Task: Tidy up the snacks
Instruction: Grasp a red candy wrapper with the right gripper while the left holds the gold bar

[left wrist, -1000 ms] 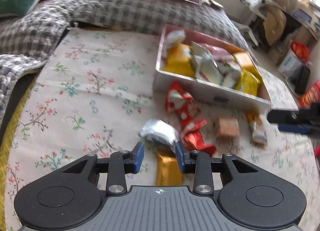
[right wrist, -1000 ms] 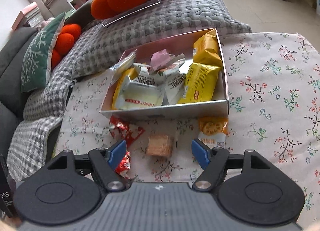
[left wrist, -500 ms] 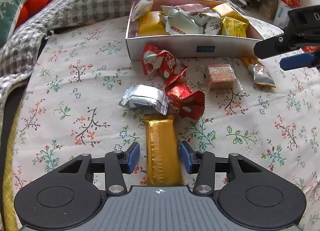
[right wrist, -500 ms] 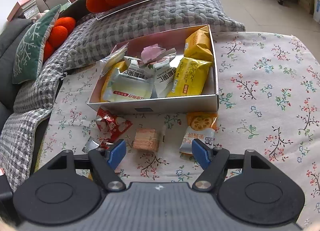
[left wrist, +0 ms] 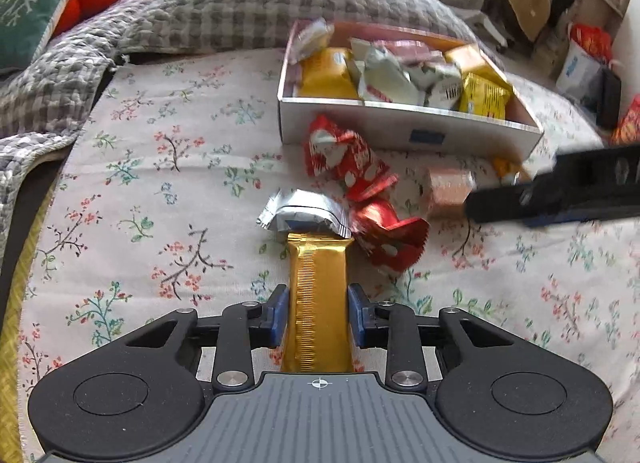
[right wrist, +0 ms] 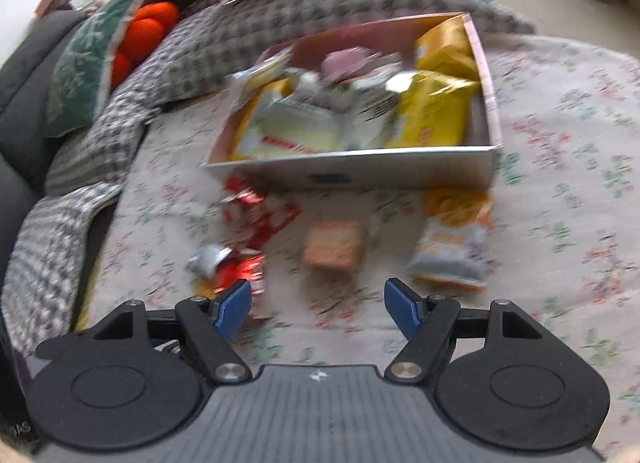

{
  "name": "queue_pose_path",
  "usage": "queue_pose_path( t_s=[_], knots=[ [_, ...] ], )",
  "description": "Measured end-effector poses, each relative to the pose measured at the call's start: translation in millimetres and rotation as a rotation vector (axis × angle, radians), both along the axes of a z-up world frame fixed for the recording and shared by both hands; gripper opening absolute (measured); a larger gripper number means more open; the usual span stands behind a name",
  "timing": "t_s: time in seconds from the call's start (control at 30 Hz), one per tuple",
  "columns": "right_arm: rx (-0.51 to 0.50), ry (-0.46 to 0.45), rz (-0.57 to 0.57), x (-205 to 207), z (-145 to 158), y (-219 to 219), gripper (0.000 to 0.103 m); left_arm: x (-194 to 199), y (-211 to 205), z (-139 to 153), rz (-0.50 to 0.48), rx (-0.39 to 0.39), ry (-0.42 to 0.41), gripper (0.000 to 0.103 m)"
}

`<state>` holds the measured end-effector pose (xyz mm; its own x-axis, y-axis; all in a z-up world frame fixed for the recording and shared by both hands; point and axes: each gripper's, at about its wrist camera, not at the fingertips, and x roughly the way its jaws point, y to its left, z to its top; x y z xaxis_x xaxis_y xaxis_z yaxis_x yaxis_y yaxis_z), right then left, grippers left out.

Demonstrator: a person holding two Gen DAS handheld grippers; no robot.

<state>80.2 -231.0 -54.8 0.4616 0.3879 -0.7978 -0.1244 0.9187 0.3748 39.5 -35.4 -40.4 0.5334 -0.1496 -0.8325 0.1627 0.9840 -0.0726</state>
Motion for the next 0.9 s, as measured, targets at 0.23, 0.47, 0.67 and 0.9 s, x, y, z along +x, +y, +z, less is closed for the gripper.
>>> queue_pose_path(
  t_s=[0.23,0.47,0.67,0.9],
  knots=[
    [0.022,-0.023,0.067,-3,-3,14,0.07,2,13,12,0.047,-0.054,-0.029,0.028],
    [0.024,-0.042,0.1,-3,-10,21,0.07,9,45,29,0.166,-0.131,-0.078,0.028],
    [0.031,-0.079,0.147,-1,-14,39,0.07,15,67,28,0.264,-0.189,-0.056,0.028],
    [-0.019,-0.099,0.147,10,-26,60,0.057,15,70,26,0.284,-0.198,-0.047,0.028]
  ],
)
